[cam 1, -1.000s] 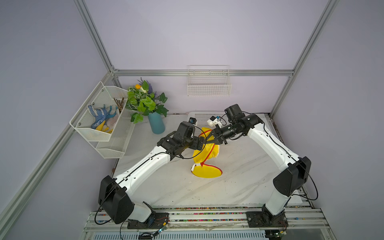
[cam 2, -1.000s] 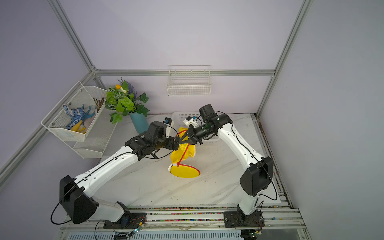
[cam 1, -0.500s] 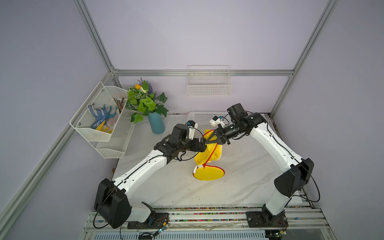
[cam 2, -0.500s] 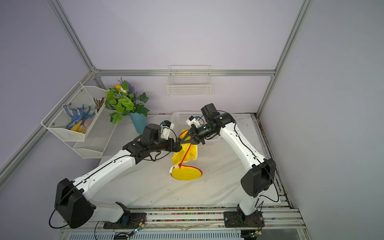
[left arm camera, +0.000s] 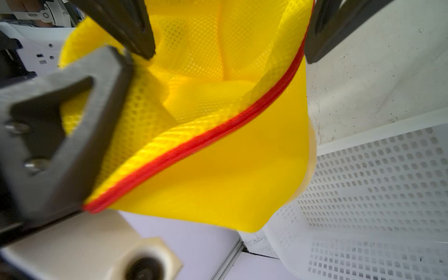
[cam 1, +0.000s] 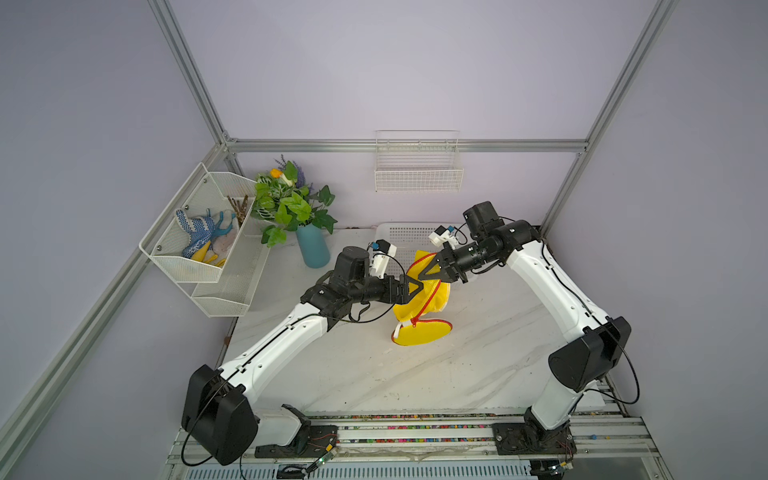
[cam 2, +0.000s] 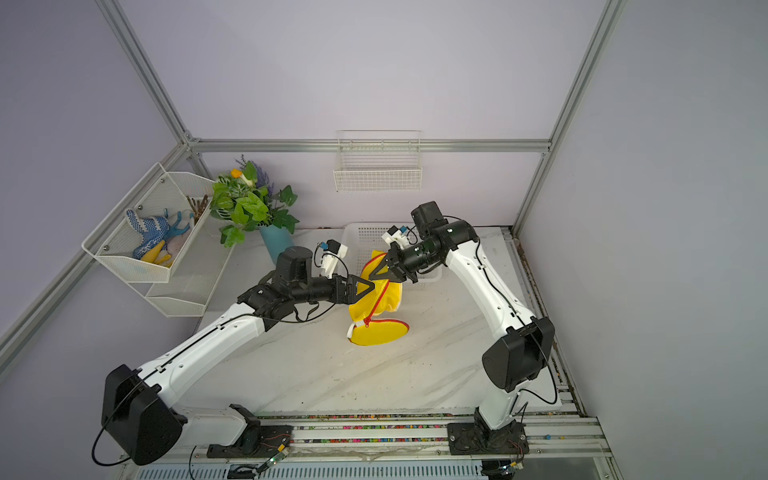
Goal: Turn the laundry bag inside out
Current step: Turn over the laundry bag.
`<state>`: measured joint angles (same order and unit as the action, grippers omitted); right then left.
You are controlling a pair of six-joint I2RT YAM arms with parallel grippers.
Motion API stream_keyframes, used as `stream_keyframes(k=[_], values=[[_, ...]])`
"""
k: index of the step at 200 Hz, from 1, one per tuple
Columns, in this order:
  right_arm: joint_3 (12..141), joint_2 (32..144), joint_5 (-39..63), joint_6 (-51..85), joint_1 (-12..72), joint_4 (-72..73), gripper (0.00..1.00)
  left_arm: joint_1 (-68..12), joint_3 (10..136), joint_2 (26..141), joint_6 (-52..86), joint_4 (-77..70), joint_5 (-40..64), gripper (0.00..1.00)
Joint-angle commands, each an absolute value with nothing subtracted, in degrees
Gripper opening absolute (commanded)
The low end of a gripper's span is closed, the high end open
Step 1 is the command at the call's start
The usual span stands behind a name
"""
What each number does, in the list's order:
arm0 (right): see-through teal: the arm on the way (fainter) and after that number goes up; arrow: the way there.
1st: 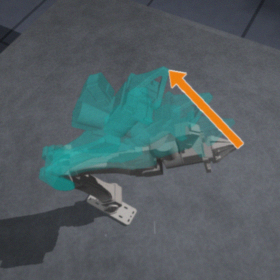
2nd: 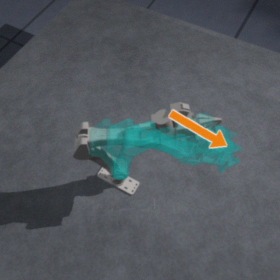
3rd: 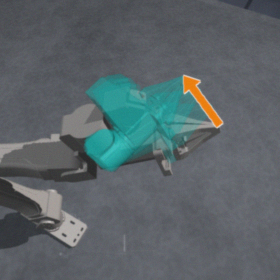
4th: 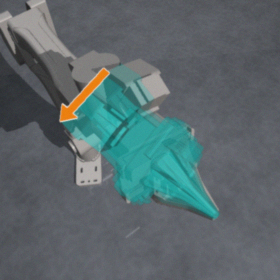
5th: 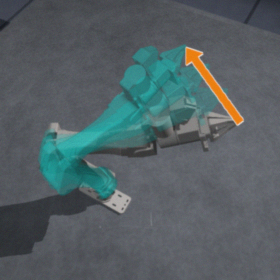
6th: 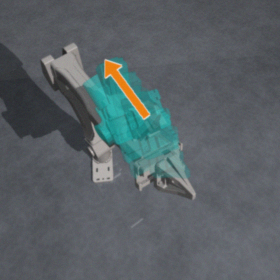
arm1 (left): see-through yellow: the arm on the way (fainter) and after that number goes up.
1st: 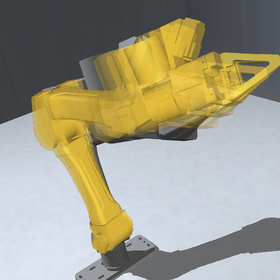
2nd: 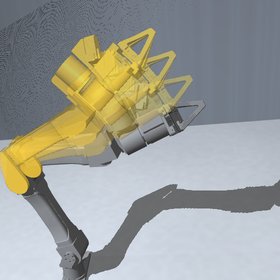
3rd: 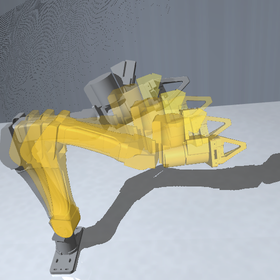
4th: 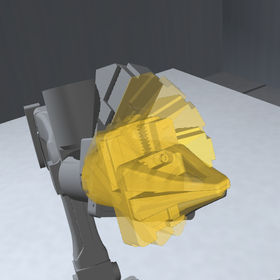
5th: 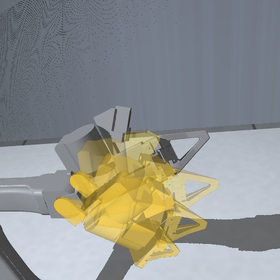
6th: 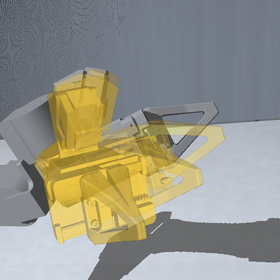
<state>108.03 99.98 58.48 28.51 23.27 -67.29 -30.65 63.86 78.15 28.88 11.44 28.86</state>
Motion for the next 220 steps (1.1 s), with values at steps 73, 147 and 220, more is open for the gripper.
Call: stream_keyframes(k=[73,147,220], values=[[110.2,99.9,61.4,29.5,25.6,-67.3,0.0,-26.2,61.5,80.4,30.7,6.1,34.4,1.0],[110.2,100.5,63.5,31.1,27.1,-65.7,0.0,-26.7,60.7,87.1,35.3,-4.2,37.3,1.0],[109.6,100.0,64.2,31.7,26.0,-64.2,0.0,-24.9,61.6,89.5,49.0,-20.3,46.8,0.19]])
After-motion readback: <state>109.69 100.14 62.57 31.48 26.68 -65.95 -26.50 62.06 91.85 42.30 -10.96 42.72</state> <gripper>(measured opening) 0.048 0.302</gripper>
